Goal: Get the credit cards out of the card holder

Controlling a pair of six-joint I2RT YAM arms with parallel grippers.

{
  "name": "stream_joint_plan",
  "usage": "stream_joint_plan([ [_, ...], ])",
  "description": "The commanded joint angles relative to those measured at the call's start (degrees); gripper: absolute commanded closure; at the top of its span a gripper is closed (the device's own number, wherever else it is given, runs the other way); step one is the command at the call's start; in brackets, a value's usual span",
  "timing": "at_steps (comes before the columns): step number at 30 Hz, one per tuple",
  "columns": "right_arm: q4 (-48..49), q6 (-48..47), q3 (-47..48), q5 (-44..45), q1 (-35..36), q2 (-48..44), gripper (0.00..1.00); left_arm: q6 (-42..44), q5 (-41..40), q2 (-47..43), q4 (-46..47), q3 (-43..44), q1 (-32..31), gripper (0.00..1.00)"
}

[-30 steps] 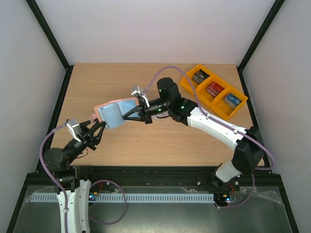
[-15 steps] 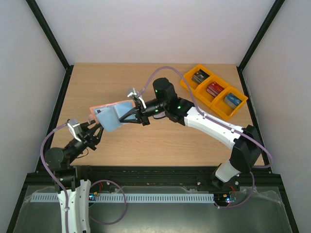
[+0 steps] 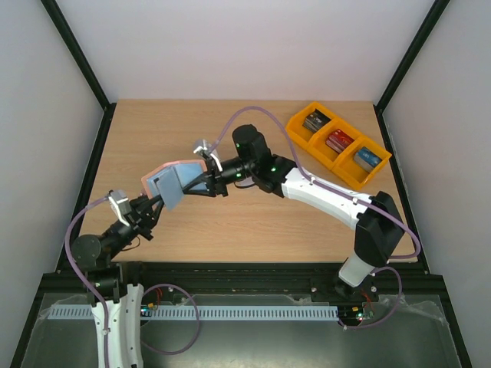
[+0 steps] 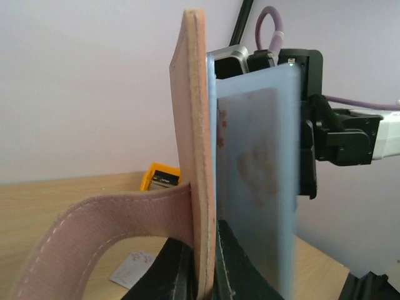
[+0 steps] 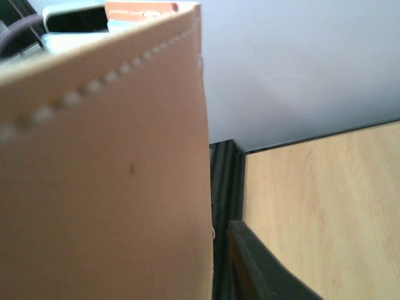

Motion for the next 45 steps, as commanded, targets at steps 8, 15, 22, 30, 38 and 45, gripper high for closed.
stream_joint_plan([
  [8, -8.5, -1.6, 1.6, 31.1, -2.5, -3.3, 0.39, 46.0, -37.7, 6.5, -15.5, 10.6, 0.2, 0.98],
  [15, -7.6, -1.5, 1.0, 29.3, -1.2, -3.8, 0.39, 72.8, -59.3, 10.9, -12.6, 7.7, -0.2, 0.98],
  [22, -1.7, -1.0, 3.4, 16.3, 3.1, -1.9, 0.42, 48.7, -25.3, 10.4, -22.4, 15.3, -0.2, 0.98],
  [30, 0.8, -3.9, -1.8, 24.3, 1.7, -9.5, 0.26, 23.9, -0.3, 9.6, -9.3, 12.6, -0.2, 0.98],
  [38, 0.3, -6.7, -5.5, 28.2, -0.8, -13.8, 0.02, 16.5, 7.0, 8.1, -2.9, 10.9, -0.2, 0.98],
  [45, -2.2, -11.2, -5.5, 19.6, -2.9, -14.0, 0.01, 13.6, 8.4, 7.3, -0.9, 10.9, -0.2, 0.98],
])
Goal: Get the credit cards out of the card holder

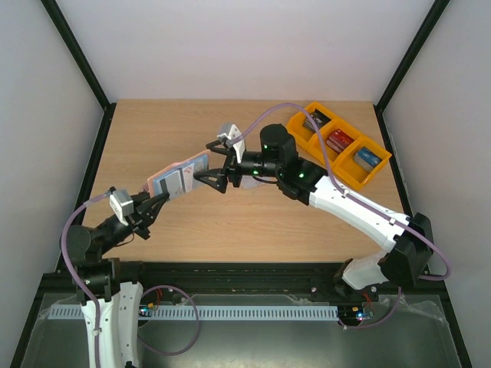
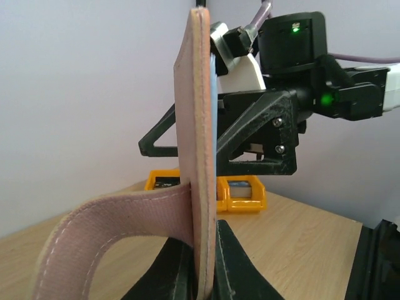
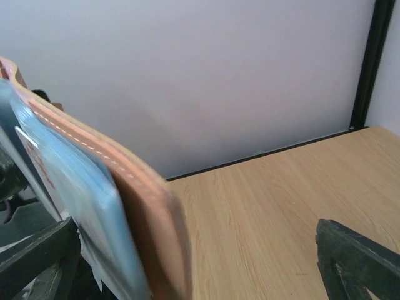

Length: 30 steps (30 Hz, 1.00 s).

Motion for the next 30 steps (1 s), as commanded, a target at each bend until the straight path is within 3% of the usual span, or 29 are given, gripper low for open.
stream_joint_plan([
  [1, -0.9, -4.3, -0.6, -9.7, -1.6, -1.0, 0.00, -3.3, 2.9, -1.0, 4.7, -0.2, 0.0, 0.98],
  [5, -1.6, -5.3, -0.3, -19.2, -1.8, -0.9, 0.04, -4.2, 3.8, -1.1, 5.6, -0.7, 0.0, 0.98],
  [8, -2.0, -5.4, 0.5, -24.2, -1.9, -0.3, 0.20, -4.3, 3.9, -1.1, 5.8, -0.8, 0.0, 0.98],
  [13, -3.9, -5.3, 2.6, -25.9, -1.9, 1.1, 0.88, -4.2, 2.9, -1.2, 4.8, -0.8, 0.0, 0.98],
  [14, -3.8, -4.9, 2.8, -25.9, -1.9, 1.3, 0.97, -4.3, 2.2, -1.3, 4.5, -0.9, -0.1, 0.98],
  [17, -3.4, -3.4, 3.1, -24.9, -1.9, 1.7, 0.98, -5.8, -2.2, -1.4, 3.3, -1.2, 0.0, 0.97],
  [18, -3.3, -2.9, 3.1, -23.6, -1.9, 1.8, 0.98, -6.5, -5.1, -1.4, 2.4, -1.3, 0.0, 0.88],
  [21, -3.3, -0.4, 3.4, -16.1, -2.0, 2.3, 0.98, -9.1, -16.9, -1.3, -1.2, -2.2, 0.0, 0.47],
  [23, -4.4, 2.3, 4.3, -6.6, -2.0, 3.4, 0.98, -10.3, -26.4, -1.1, -4.8, -2.6, 0.0, 0.36],
  [26, -12.1, 5.9, 9.7, 10.9, -2.0, 7.7, 0.98, -10.4, -34.8, -1.0, -7.6, -3.0, 0.1, 0.31],
  [28, -19.3, 9.6, 14.3, 25.7, -1.9, 11.5, 0.98, -10.3, -36.4, -1.6, -7.8, -3.1, 0.0, 0.28],
  [30, -25.2, 11.4, 17.7, 34.9, -1.4, 14.6, 0.98, -10.2, -35.9, -2.3, -6.8, -3.2, 0.1, 0.30],
])
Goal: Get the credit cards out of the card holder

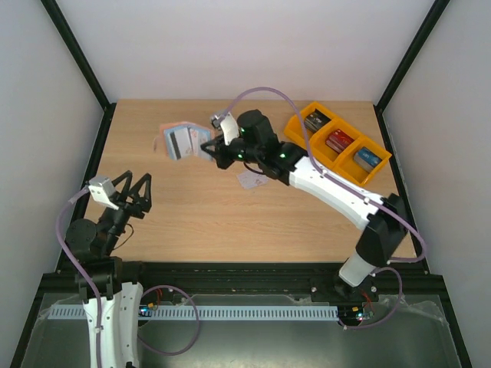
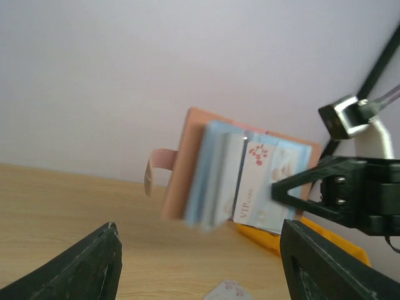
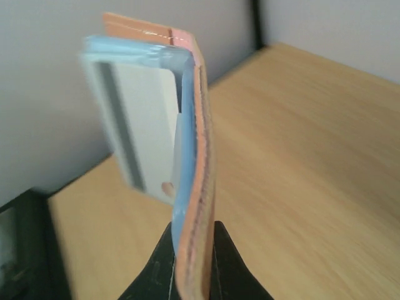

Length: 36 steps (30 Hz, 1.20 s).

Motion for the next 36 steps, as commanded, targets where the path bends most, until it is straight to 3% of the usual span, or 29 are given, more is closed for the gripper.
stream_joint_plan([
  [1, -14.9, 5.9, 7.8, 29.7, 1.2, 6.0, 0.98, -0.9, -5.5, -1.8, 0.0, -0.9, 0.2, 0.33],
  [4, -13.7, 3.0, 8.5, 24.6, 3.7, 7.0, 0.98, -1.3, 2.3, -2.0, 3.1, -2.7, 0.1, 0.53],
  [7, -8.6, 1.9, 7.5, 13.6, 5.8, 6.7, 0.98, -7.0, 13.7, -0.4, 8.6, -5.6, 0.1, 0.63],
  [10, -5.0, 2.7, 7.5, 7.8, 7.3, 7.8, 0.98, -13.7, 19.7, 1.6, 14.0, -8.1, -0.6, 0.64],
  [15, -2.4, 2.0, 7.8, -3.2, 8.8, 9.1, 0.98, -8.4, 18.1, 4.4, 8.7, -6.9, -3.0, 0.65],
  [21, 3.3, 0.0, 3.6, -16.1, 9.2, 6.0, 0.98, -8.0, 15.5, 3.4, 7.1, -6.9, -3.0, 0.66],
  [28, 5.4, -2.9, 0.9, -25.0, 9.2, 2.7, 0.98, -11.1, 17.2, 2.4, 9.5, -7.6, -2.8, 0.66],
  [36, 5.3, -4.8, 0.1, -28.4, 8.8, 0.8, 0.98, -13.1, 17.9, 2.2, 10.8, -7.6, -2.3, 0.65],
])
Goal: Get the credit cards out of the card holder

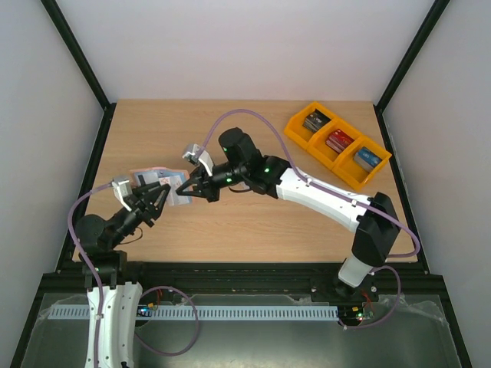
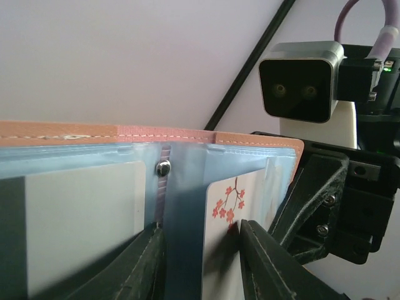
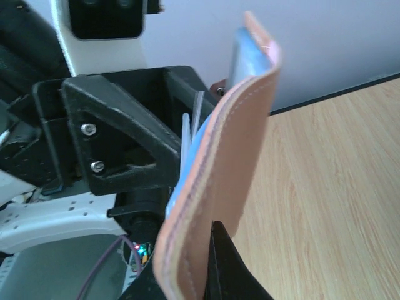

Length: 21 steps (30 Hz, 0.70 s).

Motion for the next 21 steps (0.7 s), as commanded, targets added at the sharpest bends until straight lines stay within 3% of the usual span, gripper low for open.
stream_joint_plan([
  [1, 4.3, -2.4, -0.2, -8.6, 1.2, -4.3, 0.98, -2.0, 0.4, -0.1, 0.2, 0.0, 0.6, 0.65],
  [12, 10.4, 2.6, -0.5, -7.3, 1.0, -2.0, 0.98, -1.8, 10.3, -1.9, 6.4, -0.4, -0.1, 0.74],
  [17, 10.6, 2.3, 0.0, -6.5, 0.7, -1.4, 0.98, -3.1, 13.0, -2.5, 8.5, -0.6, -0.4, 0.97],
  [19, 10.4, 2.3, -0.3, -6.6, 0.2, -1.6, 0.98, -3.1, 13.2, -2.5, 8.2, -0.4, -0.5, 0.98],
  [21, 10.3, 2.4, -1.2, -6.7, -0.8, -2.1, 0.92, -3.0, 12.6, -2.8, 7.4, 0.0, -0.5, 0.98],
])
